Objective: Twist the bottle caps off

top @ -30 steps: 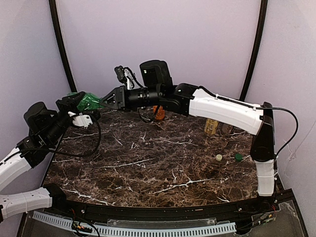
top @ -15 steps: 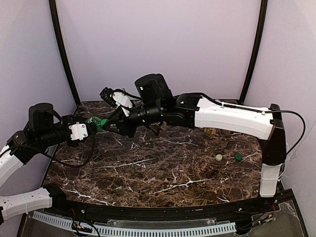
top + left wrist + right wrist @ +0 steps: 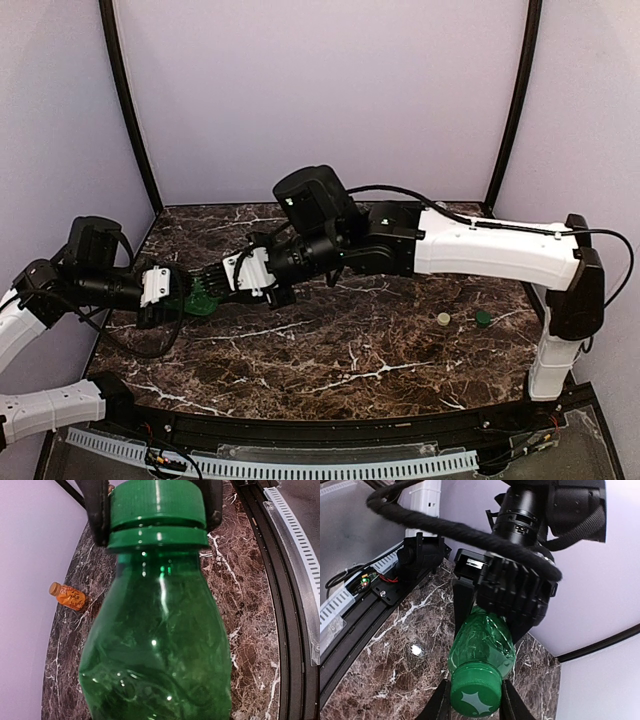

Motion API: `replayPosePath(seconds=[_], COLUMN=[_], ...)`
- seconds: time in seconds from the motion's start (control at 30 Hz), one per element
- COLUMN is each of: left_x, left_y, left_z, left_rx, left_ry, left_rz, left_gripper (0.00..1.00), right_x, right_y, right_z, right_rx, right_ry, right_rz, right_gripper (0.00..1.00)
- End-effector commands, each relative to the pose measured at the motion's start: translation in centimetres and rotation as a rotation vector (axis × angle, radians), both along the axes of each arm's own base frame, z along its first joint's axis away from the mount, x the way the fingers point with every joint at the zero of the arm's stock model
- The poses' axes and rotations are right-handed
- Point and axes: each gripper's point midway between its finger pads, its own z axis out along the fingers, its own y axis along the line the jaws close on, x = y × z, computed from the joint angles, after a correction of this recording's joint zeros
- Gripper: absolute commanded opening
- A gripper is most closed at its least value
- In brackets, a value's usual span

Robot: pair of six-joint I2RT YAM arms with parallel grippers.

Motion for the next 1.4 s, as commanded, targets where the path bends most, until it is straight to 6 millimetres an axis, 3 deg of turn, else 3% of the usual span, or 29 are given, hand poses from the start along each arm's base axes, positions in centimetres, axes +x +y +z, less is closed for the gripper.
replayPosePath(seconds=[0.0,0.03,0.13,0.3,0.37,0.53,0.67,0.73,0.83,0.97,1.2,1.37], left_x=[-2.3,-2.3,-2.1,-1.9,-1.8,-1.3,1.2,3.1,6.1,8.5,10.3,10.4], left_y=[-1.7,-1.7,-1.7,-1.5,-1.5,-1.4,-1.1,-0.6,0.5,1.9,3.1,3.1], left_z=[2.1,2.1,2.1,1.9,1.7,1.6,2.3,3.1,4.7,5.4,5.9,5.6], left_rx=[-0.116,-0.116,-0.114,-0.106,-0.1,-0.099,-0.105,-0.11,-0.115,-0.072,0.013,0.031], left_ry=[0.074,0.075,0.069,0.057,0.049,0.022,-0.083,-0.169,-0.307,-0.433,-0.587,-0.6], left_rz=[-0.105,-0.106,-0.102,-0.09,-0.086,-0.074,0.023,0.1,0.233,0.344,0.413,0.405], left_gripper=[0.18,0.18,0.17,0.17,0.17,0.18,0.17,0.18,0.17,0.17,0.18,0.18], right_x=[-0.8,-0.6,-0.1,0.0,0.0,-0.1,2.3,4.7,7.9,9.2,10.1,10.0], right_y=[-0.2,-0.2,0.0,-0.8,-1.6,-3.7,-4.4,-4.6,-4.8,-3.5,0.3,1.2], right_z=[-2.2,-2.5,-2.1,0.9,2.1,4.9,7.4,9.1,9.5,8.5,6.0,5.5], right_rx=[-0.056,-0.062,-0.039,0.086,0.138,0.261,0.33,0.38,0.411,0.391,0.31,0.297], right_ry=[-0.227,-0.253,-0.287,-0.256,-0.23,-0.044,0.279,0.519,0.905,1.235,1.305,1.28], right_rz=[0.079,0.07,0.03,-0.036,-0.068,-0.137,-0.321,-0.456,-0.624,-0.693,-0.729,-0.728], right_gripper=[0.0,0.0,0.19,0.51,0.59,0.75,0.94,0.95,0.87,0.79,0.72,0.6])
